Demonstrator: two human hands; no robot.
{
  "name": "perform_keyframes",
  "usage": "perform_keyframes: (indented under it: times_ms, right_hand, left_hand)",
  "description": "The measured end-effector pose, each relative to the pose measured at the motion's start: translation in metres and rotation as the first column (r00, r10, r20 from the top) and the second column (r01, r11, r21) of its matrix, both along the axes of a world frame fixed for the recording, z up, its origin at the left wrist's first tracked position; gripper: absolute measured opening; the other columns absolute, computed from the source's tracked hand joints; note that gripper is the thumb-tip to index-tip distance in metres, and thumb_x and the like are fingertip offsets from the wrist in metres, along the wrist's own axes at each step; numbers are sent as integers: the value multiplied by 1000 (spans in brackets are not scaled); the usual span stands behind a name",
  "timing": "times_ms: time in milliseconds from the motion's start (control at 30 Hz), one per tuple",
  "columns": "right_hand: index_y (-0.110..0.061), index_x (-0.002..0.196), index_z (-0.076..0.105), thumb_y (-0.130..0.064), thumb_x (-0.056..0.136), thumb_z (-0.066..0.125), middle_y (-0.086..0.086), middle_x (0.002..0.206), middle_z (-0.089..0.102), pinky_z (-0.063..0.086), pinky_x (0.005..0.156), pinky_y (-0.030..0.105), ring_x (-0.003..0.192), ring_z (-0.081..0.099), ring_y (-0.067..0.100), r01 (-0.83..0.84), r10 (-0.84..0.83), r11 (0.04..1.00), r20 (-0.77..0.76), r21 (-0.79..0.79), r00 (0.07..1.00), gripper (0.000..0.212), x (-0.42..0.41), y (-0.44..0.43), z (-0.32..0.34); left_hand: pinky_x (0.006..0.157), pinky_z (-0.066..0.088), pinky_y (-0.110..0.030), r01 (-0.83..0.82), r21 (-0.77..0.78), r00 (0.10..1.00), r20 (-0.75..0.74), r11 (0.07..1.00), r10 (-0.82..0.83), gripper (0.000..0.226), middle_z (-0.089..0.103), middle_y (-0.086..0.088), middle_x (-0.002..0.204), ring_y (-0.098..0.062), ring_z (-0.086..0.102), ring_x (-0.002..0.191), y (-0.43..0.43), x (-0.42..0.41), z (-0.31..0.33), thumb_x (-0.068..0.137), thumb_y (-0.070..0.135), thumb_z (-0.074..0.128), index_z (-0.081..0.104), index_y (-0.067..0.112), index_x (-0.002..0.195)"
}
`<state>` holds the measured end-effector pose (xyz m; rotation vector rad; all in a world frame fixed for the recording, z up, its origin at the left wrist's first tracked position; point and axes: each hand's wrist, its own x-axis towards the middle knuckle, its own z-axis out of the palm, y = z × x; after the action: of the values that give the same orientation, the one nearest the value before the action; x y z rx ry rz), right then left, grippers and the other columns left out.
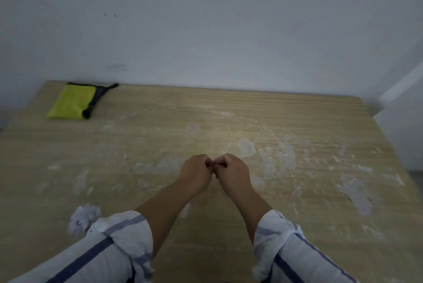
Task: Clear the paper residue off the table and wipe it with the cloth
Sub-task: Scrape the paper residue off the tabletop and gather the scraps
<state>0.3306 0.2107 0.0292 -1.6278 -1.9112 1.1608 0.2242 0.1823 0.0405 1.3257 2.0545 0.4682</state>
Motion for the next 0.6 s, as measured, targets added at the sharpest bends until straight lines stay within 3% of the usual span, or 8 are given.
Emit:
perform_keyframes:
  times_ms: [133, 333, 500, 600]
  right_hand:
    - [-14, 82, 65, -16, 84, 60, 5, 84, 67, 37, 56, 17, 77, 59, 17, -93, 93, 995, -15, 19, 996, 6, -44, -29, 6]
    - [-9, 81, 64, -11, 82, 59, 8, 83, 67, 36, 56, 21, 74, 57, 19, -231, 232, 972, -7, 50, 973, 6, -124, -74, 8]
    - [-4, 94, 65, -8, 87, 52, 14, 97, 63, 32, 64, 24, 77, 48, 18, -329, 325, 942, 64, 62, 943, 15, -188, -121, 2]
    - [-2, 107, 61, -5, 88, 46, 18, 110, 56, 35, 72, 27, 95, 52, 29, -437, 425, 897, 147, 63, 893, 24, -214, -147, -2]
  left_hand:
    - [78, 54, -35, -45, -15, 999, -22, 999, 44, 19, 69, -11, 96, -25, 66, 87, -35, -44, 13, 90, 13, 50, 67, 9, 97]
    - [71, 45, -29, -7, -85, 977, -211, 996, -11, 18, 68, -8, 97, -23, 62, 92, -87, -125, 26, 90, 14, 51, 68, 12, 97]
    - [71, 42, -28, 40, -169, 964, -253, 985, -82, 20, 68, -9, 97, -24, 62, 91, -129, -194, 19, 90, 15, 49, 68, 10, 96]
    - [71, 44, -26, -8, -121, 979, -202, 993, -17, 18, 69, -5, 97, -20, 62, 88, -154, -228, 2, 86, 13, 52, 67, 16, 94]
